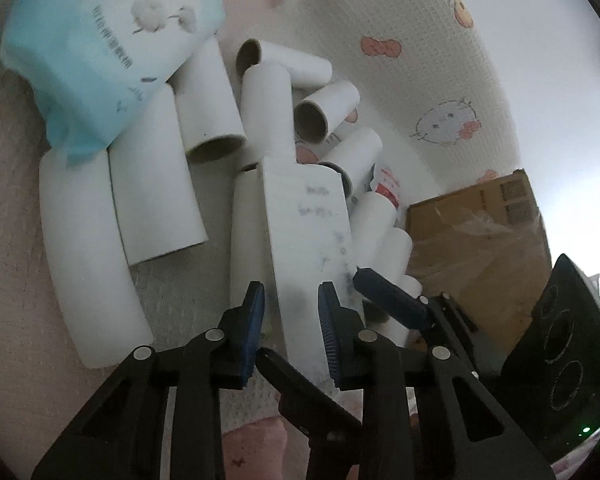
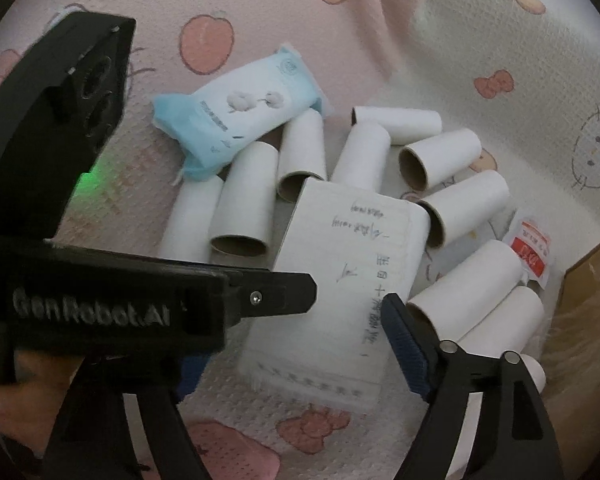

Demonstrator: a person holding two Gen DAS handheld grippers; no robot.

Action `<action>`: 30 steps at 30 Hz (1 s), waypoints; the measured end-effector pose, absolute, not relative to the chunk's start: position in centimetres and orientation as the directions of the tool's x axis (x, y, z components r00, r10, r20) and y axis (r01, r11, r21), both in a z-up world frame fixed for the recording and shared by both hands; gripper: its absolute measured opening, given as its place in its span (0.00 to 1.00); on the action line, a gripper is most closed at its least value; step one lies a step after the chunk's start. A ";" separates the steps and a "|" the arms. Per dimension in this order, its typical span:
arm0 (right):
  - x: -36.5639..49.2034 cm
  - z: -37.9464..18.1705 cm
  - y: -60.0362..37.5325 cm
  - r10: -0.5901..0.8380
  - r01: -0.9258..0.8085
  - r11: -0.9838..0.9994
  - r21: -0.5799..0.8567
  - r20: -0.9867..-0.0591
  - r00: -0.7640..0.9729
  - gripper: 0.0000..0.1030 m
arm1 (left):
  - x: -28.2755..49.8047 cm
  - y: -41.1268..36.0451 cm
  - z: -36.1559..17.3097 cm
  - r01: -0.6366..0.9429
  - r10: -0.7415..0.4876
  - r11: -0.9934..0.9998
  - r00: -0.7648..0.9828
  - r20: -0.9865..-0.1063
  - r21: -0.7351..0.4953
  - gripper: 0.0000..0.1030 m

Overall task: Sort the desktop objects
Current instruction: 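Grasp the white spiral notepad with the right gripper and lift it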

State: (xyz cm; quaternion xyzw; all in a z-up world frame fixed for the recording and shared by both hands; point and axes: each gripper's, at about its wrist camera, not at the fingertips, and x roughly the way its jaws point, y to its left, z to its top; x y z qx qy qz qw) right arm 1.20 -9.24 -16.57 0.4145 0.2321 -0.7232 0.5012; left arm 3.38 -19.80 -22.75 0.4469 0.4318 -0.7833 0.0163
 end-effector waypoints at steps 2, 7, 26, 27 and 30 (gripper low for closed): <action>1.0 -16.7 -9.1 -0.530 0.915 -0.396 0.077 -0.833 -0.159 0.79 | 3.2 -19.8 -22.6 0.399 0.367 -0.637 -0.596 -0.714 -0.660 0.29; 0.5 -17.4 -9.1 -0.495 0.900 -0.432 0.056 -0.849 -0.185 0.79 | 3.3 -20.5 -22.9 0.417 0.377 -0.615 -0.591 -0.714 -0.669 0.29; -1.3 -18.7 -8.9 -0.460 0.866 -0.478 0.146 -0.881 -0.106 0.72 | 0.9 -21.7 -22.8 0.445 0.336 -0.616 -0.597 -0.728 -0.650 0.39; -1.2 -18.6 -8.9 -0.460 0.869 -0.476 0.138 -0.881 -0.112 0.71 | 0.8 -21.6 -22.6 0.443 0.335 -0.620 -0.596 -0.730 -0.647 0.39; -0.8 -18.3 -8.8 -0.459 0.886 -0.454 0.101 -0.878 -0.135 0.69 | 0.8 -21.2 -22.4 0.445 0.325 -0.632 -0.591 -0.738 -0.635 0.39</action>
